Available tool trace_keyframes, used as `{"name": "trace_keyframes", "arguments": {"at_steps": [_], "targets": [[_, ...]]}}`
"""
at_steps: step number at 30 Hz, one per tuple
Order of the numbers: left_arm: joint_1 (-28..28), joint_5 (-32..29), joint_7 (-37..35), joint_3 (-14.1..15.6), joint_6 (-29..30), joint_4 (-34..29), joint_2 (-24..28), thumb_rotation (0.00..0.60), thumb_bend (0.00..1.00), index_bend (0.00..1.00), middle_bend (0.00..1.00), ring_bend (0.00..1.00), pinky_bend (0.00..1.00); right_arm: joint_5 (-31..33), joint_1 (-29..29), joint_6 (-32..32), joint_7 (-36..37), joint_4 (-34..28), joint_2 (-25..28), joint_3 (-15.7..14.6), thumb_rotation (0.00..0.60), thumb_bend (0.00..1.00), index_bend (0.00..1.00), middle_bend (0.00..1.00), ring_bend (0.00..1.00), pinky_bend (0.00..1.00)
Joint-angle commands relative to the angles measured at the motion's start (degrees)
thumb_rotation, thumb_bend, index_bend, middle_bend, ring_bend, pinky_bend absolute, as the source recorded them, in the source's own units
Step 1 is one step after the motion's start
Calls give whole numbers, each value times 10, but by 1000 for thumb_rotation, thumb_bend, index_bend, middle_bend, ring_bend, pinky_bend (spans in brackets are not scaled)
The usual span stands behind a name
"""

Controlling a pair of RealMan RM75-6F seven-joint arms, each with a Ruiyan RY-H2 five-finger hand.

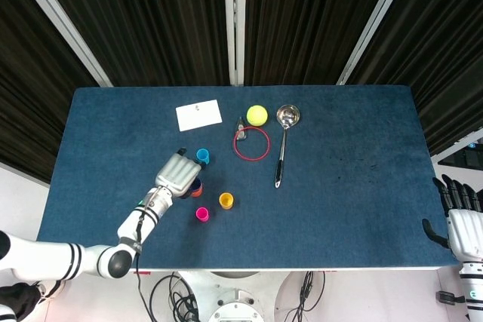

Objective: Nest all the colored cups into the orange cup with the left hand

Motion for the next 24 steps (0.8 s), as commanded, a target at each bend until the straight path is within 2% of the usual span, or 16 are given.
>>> {"name": "trace_keyframes", "arguments": {"at_steps": [1,8,12,24], "targets": [[0,8,-1,0,9,-6,3,600,222,270,355,431,174,0,0,1,0,0,0,0,600,298,0,0,0,0],[6,71,-4,-5,44,-67,15,600,211,282,359,432,186,3,0,0,2,1,2,2,600,298,0,0,0,0],[-2,96,5,-4,42,-87,-4,600,160,283,366,431,189,2,1,0,4,-3,2,3,600,298,0,0,0,0],[-33,58,51,-6,42,-20,-103,600,148,282,366,432,190,-3,-5,13,18,2,6,3,600,298,0,0,0,0]]}}
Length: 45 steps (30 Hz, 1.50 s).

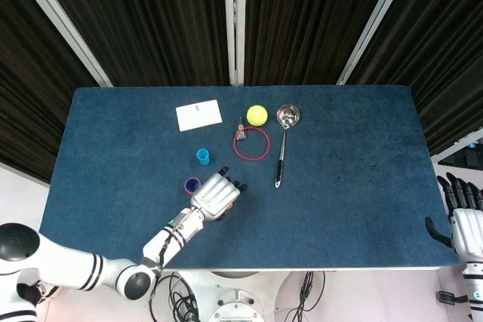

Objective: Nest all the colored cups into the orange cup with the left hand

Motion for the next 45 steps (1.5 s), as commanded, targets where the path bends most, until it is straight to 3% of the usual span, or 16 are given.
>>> {"name": "trace_keyframes", "arguments": {"at_steps": [1,13,22,30,45], "targets": [[-7,-19,14,0,4,20,-19,600,148,282,366,431,190,2,0,-2,4,5,-1,0,600,298,0,0,0,0],[-18,-61,17,-1,-16,81,-52,600,149,296,368,432,200,8,3,-15,22,25,-7,0,600,298,0,0,0,0],[-19,-61,16,12,-30,122,-73,600,148,370,404,457,212,11,4,-23,30,36,-11,-1,600,298,0,0,0,0],[-12,-43,-2,12,-33,132,-83,600,155,453,499,557,263,11,5,-25,33,39,-12,0,600,298,0,0,0,0],[-4,-29,-31,-10,-28,105,-62,600,223,495,538,587,279,12,4,-25,32,38,-11,0,600,298,0,0,0,0]]}}
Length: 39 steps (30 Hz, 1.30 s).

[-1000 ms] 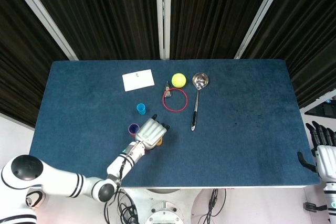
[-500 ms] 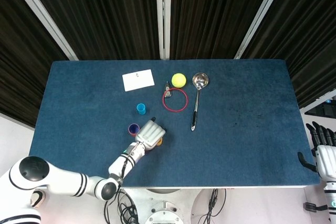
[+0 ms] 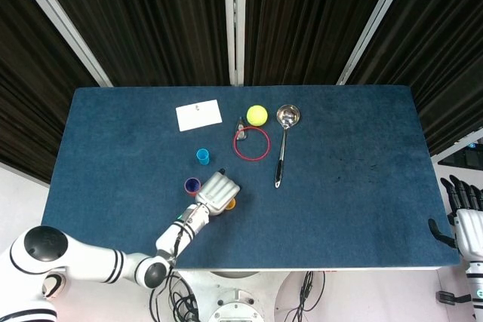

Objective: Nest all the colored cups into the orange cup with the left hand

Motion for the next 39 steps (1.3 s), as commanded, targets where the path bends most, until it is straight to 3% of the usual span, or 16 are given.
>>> {"name": "trace_keyframes", "arguments": {"at_steps": [1,10,21,39], "targets": [[2,3,-8,-12,6,-19,14,600,223,495,538,587,279,0,0,0,-1,-1,0,0,600,298,0,0,0,0],[10,-17,-40,-52,26,-85,79,600,221,494,537,587,279,-2,-1,5,-4,-8,5,1,600,298,0,0,0,0],[37,-50,-62,-30,25,-109,139,600,217,497,537,587,279,-12,-2,12,-12,-20,9,-2,600,298,0,0,0,0],[53,-52,-93,-12,6,-74,149,600,218,496,534,583,287,-11,-3,17,-26,-36,15,0,600,298,0,0,0,0]]}}
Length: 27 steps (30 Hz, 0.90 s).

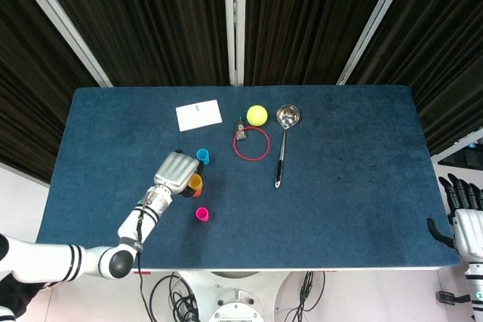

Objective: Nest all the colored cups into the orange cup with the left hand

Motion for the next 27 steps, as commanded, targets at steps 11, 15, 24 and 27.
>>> {"name": "trace_keyframes", "arguments": {"at_steps": [11,15,24,27], "targets": [[10,0,-2,10,4,11,-5,600,214,458,510,560,300,-2,-1,1,-1,2,-3,-2,600,298,0,0,0,0],[14,13,-7,11,7,10,-5,600,187,308,418,457,275,-1,-1,2,-2,2,-3,-2,600,298,0,0,0,0],[17,32,-19,-8,21,4,-1,600,176,300,368,387,239,-1,-1,1,-5,0,-2,-1,600,298,0,0,0,0],[7,46,-23,-29,26,22,-10,600,176,307,373,387,242,-2,-1,3,-7,-4,0,-1,600,298,0,0,0,0]]}}
